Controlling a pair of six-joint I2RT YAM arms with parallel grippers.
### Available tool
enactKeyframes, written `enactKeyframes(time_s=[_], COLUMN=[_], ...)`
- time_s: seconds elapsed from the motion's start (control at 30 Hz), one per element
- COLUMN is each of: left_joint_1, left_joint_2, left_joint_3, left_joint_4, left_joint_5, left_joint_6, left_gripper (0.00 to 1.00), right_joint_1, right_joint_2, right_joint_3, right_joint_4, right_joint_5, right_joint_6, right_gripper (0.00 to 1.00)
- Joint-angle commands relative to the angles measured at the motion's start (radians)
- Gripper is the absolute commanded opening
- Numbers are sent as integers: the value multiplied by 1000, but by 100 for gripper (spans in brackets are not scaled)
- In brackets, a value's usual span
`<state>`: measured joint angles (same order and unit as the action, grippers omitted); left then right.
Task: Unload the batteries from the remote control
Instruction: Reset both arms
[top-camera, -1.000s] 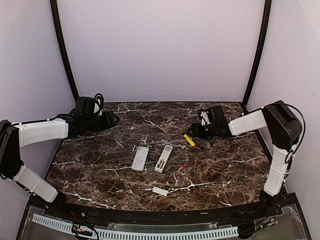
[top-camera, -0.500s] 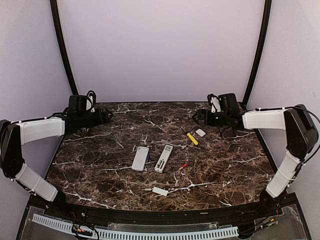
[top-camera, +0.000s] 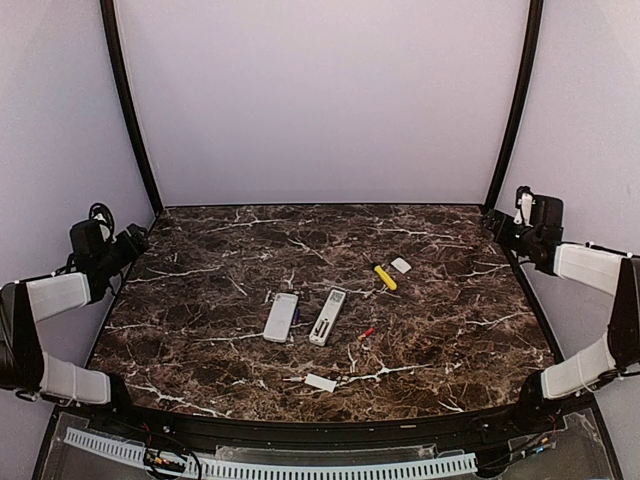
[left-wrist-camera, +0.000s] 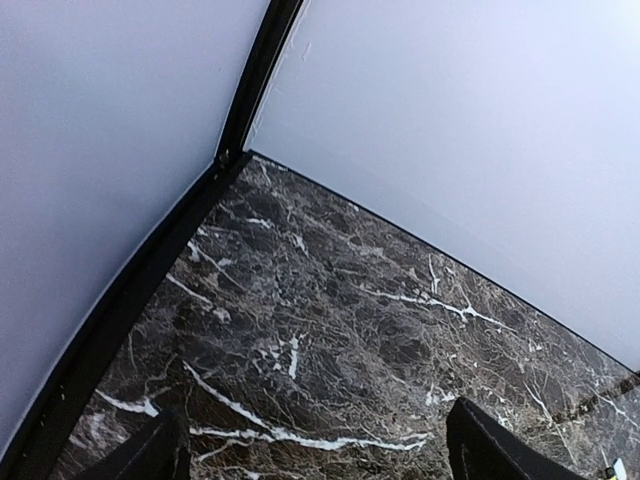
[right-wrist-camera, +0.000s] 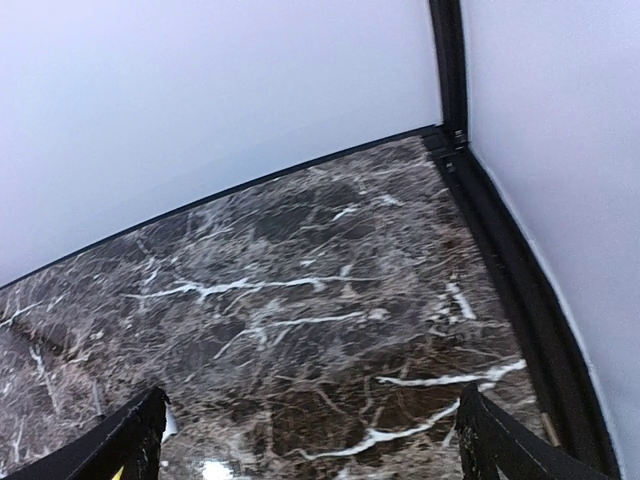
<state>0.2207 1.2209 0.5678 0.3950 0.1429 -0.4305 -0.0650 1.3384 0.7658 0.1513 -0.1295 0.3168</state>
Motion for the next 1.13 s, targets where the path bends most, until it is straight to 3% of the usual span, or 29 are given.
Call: enactKeyframes(time_s=[0.0, 0.27, 0.6, 1.1], left_joint_1=[4, 1, -10, -13], left_joint_2=[-66, -16, 40, 54], left_joint_3=[-111, -207, -230, -213], left_joint_4=[214, 398, 475, 455], left_joint_5=[-75, 7, 37, 28], left_joint_6=[100, 246, 250, 235], left_gripper=[89, 98, 99, 99], right_joint_1=[-32, -37, -38, -38], right_joint_2=[-78, -151, -125, -97], right_joint_3=[-112, -424, -484, -473], right_joint_4=[164, 755, 844, 850], right_joint_5=[119, 178, 146, 144], right_joint_6=[-81, -226, -227, -210], right_gripper=[99, 99, 98, 99])
